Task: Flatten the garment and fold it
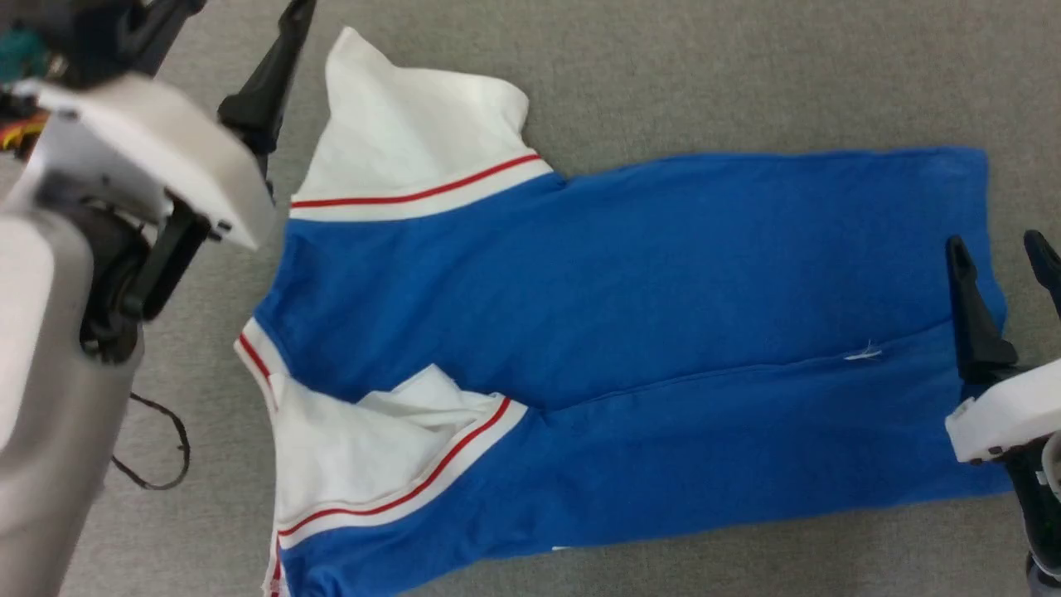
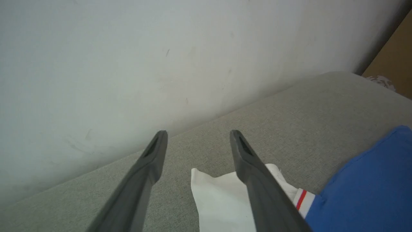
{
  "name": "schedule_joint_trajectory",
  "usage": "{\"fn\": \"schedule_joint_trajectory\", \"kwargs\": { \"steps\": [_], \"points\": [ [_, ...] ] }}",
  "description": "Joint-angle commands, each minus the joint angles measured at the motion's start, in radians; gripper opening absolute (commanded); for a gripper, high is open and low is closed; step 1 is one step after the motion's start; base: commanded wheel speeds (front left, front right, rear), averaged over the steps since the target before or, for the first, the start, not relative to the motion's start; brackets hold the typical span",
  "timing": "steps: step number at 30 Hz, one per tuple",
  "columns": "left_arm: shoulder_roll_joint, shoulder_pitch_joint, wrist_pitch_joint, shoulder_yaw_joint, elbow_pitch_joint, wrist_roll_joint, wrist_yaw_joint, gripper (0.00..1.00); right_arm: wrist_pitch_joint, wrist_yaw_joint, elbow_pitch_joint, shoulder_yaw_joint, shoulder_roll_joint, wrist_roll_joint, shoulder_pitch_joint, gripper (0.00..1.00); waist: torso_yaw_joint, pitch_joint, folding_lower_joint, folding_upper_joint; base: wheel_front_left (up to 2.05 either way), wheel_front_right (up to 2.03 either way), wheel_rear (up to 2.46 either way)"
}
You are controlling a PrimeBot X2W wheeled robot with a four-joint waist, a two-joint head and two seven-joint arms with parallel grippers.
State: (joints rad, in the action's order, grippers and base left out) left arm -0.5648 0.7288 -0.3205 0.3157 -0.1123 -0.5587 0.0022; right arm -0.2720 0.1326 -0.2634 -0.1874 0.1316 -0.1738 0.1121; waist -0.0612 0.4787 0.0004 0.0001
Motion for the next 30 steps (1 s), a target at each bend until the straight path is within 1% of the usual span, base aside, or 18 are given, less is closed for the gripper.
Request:
{"fn": "schedule_joint_trajectory", "kwargs": {
  "steps": [1, 2, 3, 6, 10, 13, 17, 18, 19, 21, 26, 28, 30],
  "points": [
    [-0.002, 0.054, -0.062, 0.031, 0.053, -0.010, -0.025, 1.00, 0.006, -0.002, 0.010, 0.010, -0.006, 0.013, 0.021, 1.00, -0.044, 0.072, -0.0004, -0.0001, 0.00, 0.00, 0.00],
    [-0.006, 0.077, -0.098, 0.047, 0.080, -0.010, -0.037, 1.00, 0.008, -0.002, 0.014, 0.015, -0.007, 0.012, 0.026, 1.00, -0.049, 0.079, -0.0004, -0.0001, 0.00, 0.00, 0.00],
    [-0.006, 0.077, -0.098, 0.047, 0.080, -0.010, -0.037, 1.00, 0.008, -0.002, 0.014, 0.015, -0.007, 0.012, 0.026, 1.00, -0.049, 0.079, -0.0004, -0.0001, 0.00, 0.00, 0.00],
    [-0.007, 0.134, -0.179, 0.083, 0.144, -0.019, -0.061, 1.00, 0.013, -0.002, 0.025, 0.025, -0.011, 0.012, 0.037, 1.00, -0.062, 0.099, -0.0004, -0.0001, 0.00, 0.00, 0.00],
    [-0.009, 0.191, -0.240, 0.106, 0.198, -0.023, -0.076, 1.00, 0.017, -0.002, 0.039, 0.031, -0.012, 0.013, 0.050, 1.00, -0.077, 0.125, -0.0004, -0.0001, 0.00, 0.00, 0.00],
    [-0.014, 0.217, -0.281, 0.117, 0.234, -0.024, -0.076, 1.00, 0.020, -0.002, 0.050, 0.038, -0.010, 0.013, 0.059, 1.00, -0.088, 0.142, -0.0004, -0.0001, 0.00, 0.00, 0.00],
    [-0.033, 0.228, -0.353, 0.131, 0.278, -0.021, -0.067, 1.00, 0.027, -0.002, 0.066, 0.052, -0.007, 0.008, 0.072, 1.00, -0.102, 0.156, -0.0004, -0.0001, 0.00, 0.00, 0.00],
    [-0.036, 0.227, -0.364, 0.131, 0.285, -0.026, -0.064, 0.74, 0.029, -0.002, 0.070, 0.053, -0.006, 0.007, 0.075, 1.00, -0.104, 0.158, -0.0004, -0.0001, 0.00, 0.00, 0.00],
    [-0.038, 0.225, -0.374, 0.131, 0.289, -0.033, -0.064, 0.00, 0.030, -0.002, 0.074, 0.055, -0.004, 0.007, 0.078, 1.00, -0.106, 0.158, -0.0004, -0.0001, 0.00, 0.00, 0.00],
    [-0.046, 0.220, -0.387, 0.134, 0.289, -0.039, -0.070, 0.00, 0.030, -0.002, 0.079, 0.055, 0.002, 0.007, 0.083, 1.00, -0.109, 0.157, -0.0004, -0.0001, 0.00, 0.00, 0.00],
    [-0.051, 0.201, -0.334, 0.128, 0.283, -0.030, -0.067, 0.00, 0.024, -0.002, 0.078, 0.061, 0.030, 0.003, 0.102, 1.00, -0.103, 0.129, -0.0004, -0.0001, 0.00, 0.00, 0.00],
    [-0.050, 0.193, -0.312, 0.130, 0.283, -0.025, -0.067, 0.00, 0.014, -0.002, 0.067, 0.064, 0.056, -0.005, 0.122, 1.00, -0.098, 0.115, -0.0004, -0.0001, 0.00, 0.00, 0.00],
    [-0.048, 0.185, -0.296, 0.134, 0.283, -0.023, -0.069, 0.00, -0.003, -0.002, 0.051, 0.069, 0.096, -0.004, 0.152, 1.00, -0.092, 0.102, -0.0004, -0.0001, 0.00, 0.00, 0.00]
  ]
}}
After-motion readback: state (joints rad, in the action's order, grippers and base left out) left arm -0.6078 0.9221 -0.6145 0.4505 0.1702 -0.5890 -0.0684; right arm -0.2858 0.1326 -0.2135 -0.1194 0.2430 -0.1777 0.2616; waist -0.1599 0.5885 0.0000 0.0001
